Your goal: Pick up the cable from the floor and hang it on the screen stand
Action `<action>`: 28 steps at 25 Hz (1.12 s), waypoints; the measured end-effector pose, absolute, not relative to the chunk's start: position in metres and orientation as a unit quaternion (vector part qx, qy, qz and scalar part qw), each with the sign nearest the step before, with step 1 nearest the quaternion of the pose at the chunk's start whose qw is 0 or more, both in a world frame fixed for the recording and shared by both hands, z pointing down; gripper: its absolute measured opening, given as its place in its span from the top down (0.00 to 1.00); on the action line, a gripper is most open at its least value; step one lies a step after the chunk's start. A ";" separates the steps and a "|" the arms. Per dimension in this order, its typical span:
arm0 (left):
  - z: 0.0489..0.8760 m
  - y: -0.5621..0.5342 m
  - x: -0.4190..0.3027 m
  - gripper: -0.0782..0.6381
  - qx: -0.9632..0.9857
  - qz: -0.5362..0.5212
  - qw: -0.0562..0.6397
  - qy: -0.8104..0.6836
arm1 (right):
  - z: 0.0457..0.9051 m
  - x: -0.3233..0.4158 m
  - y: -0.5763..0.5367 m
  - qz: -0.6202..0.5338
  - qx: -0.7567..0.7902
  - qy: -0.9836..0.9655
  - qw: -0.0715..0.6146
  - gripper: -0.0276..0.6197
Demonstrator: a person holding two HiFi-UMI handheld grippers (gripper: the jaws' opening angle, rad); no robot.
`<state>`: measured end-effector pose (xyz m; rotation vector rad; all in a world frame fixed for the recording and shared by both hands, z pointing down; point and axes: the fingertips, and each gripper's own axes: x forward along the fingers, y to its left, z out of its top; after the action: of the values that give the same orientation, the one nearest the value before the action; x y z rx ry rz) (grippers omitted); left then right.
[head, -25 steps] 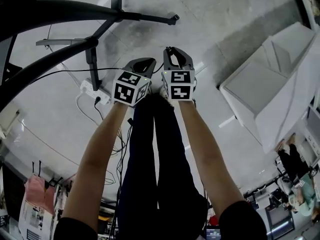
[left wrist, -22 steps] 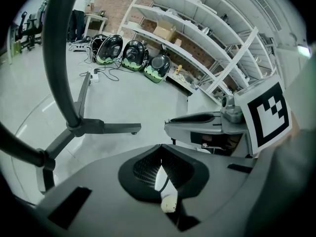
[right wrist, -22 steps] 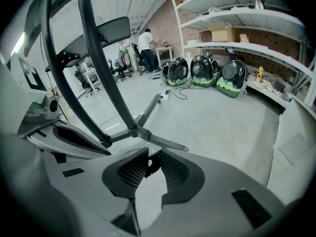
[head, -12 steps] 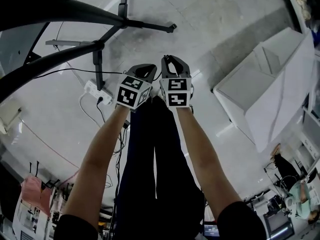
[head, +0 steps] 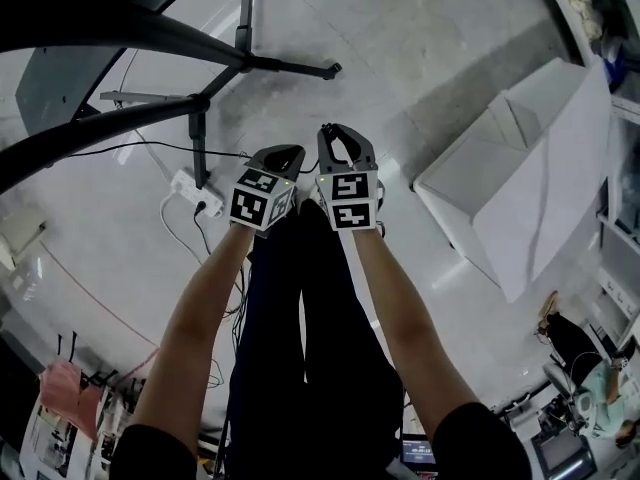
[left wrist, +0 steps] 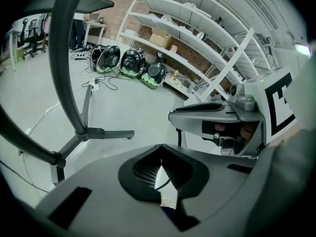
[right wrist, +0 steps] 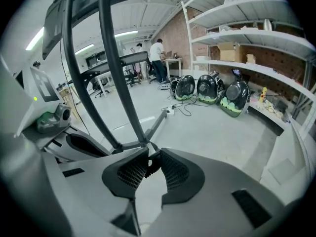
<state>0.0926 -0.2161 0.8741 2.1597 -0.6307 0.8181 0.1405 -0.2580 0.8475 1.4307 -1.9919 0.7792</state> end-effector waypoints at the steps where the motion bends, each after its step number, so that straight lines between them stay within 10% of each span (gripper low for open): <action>1: 0.869 -0.216 0.093 0.88 0.840 0.318 0.364 -0.246 | 0.842 0.142 -0.256 0.289 0.533 -0.744 0.281 0.81; 28: 0.667 -0.209 0.078 0.88 0.850 0.273 0.346 -0.288 | 0.634 0.125 -0.240 0.238 0.527 -0.784 0.224 0.81</action>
<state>0.0776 -0.2087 0.6667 2.2055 -0.7473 0.7080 0.1248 -0.2404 0.6342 1.4553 -2.1654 0.6570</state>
